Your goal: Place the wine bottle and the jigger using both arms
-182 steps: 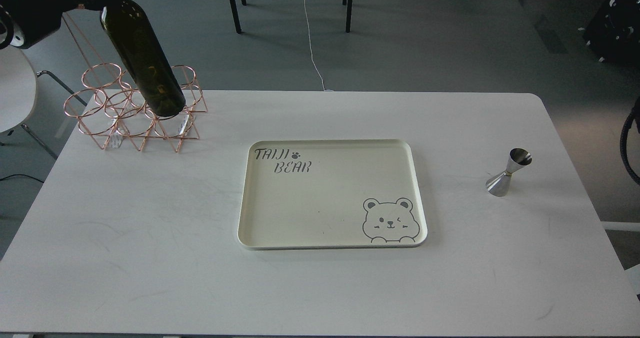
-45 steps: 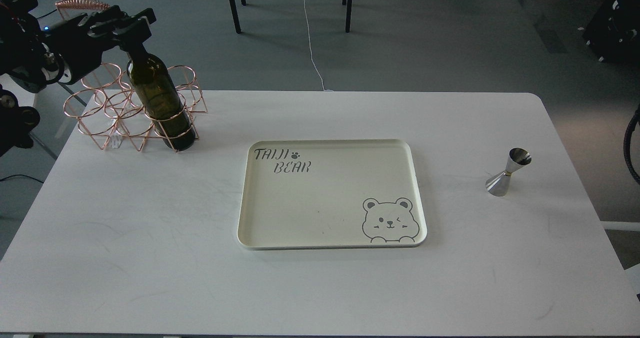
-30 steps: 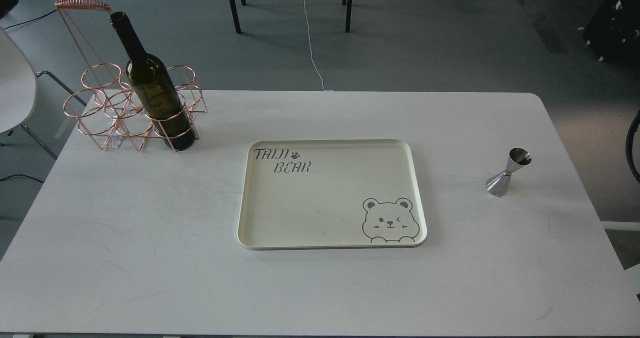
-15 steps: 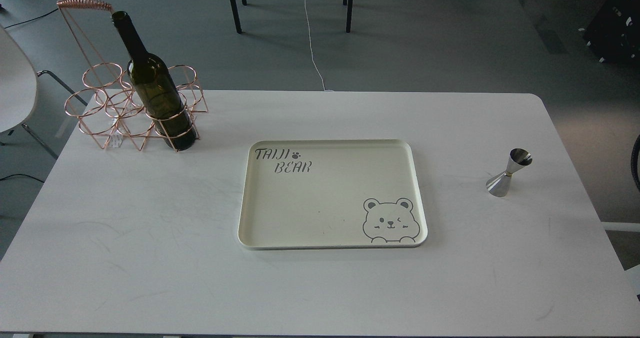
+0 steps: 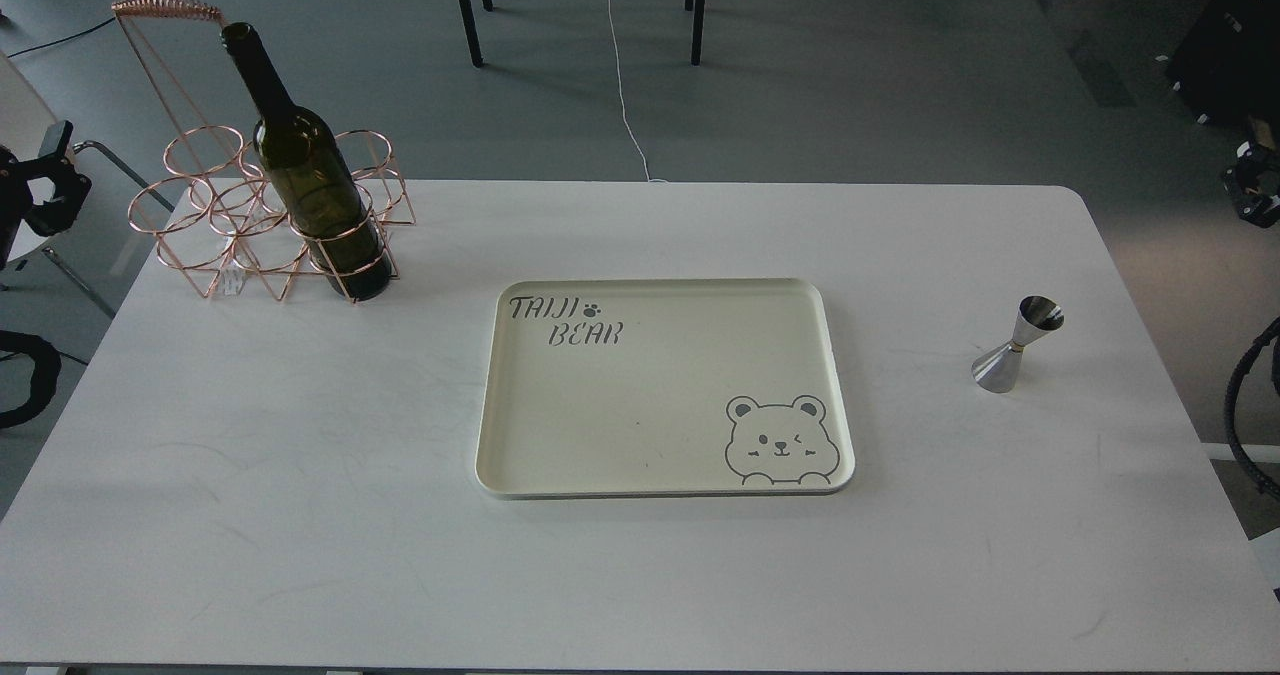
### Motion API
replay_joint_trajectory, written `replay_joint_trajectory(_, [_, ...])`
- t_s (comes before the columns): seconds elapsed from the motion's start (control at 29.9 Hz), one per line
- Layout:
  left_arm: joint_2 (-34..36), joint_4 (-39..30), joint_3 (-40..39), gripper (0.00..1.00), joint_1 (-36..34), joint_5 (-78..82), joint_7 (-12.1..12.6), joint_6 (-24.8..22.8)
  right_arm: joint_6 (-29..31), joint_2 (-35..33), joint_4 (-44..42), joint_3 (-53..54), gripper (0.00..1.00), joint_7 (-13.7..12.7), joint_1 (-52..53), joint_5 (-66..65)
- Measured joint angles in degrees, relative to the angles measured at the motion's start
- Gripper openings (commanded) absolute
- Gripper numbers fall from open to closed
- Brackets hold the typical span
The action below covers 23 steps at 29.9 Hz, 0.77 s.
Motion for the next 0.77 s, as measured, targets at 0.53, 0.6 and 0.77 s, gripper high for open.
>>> replay_joint_trajectory(0.53, [-4.32, 4.39, -4.30, 0.99, 4.21, -5.70, -0.02, -3.79, 7.64, 8.30, -4.89, 0.69, 1.00, -1.01, -4.85, 11.83])
replay_joint_trajectory(0.6, [-4.32, 4.39, -4.39, 0.99, 4.26, -5.53, -0.02, -3.79, 7.37, 8.47, -5.12, 0.71, 1.00, -0.89, -4.95, 11.83])
replay_joint_trajectory(0.77, [-3.76, 4.18, -4.40, 0.99, 4.26, -5.21, -0.02, -3.79, 7.55, 8.53, -6.32, 0.33, 1.00, -0.59, -5.33, 11.47])
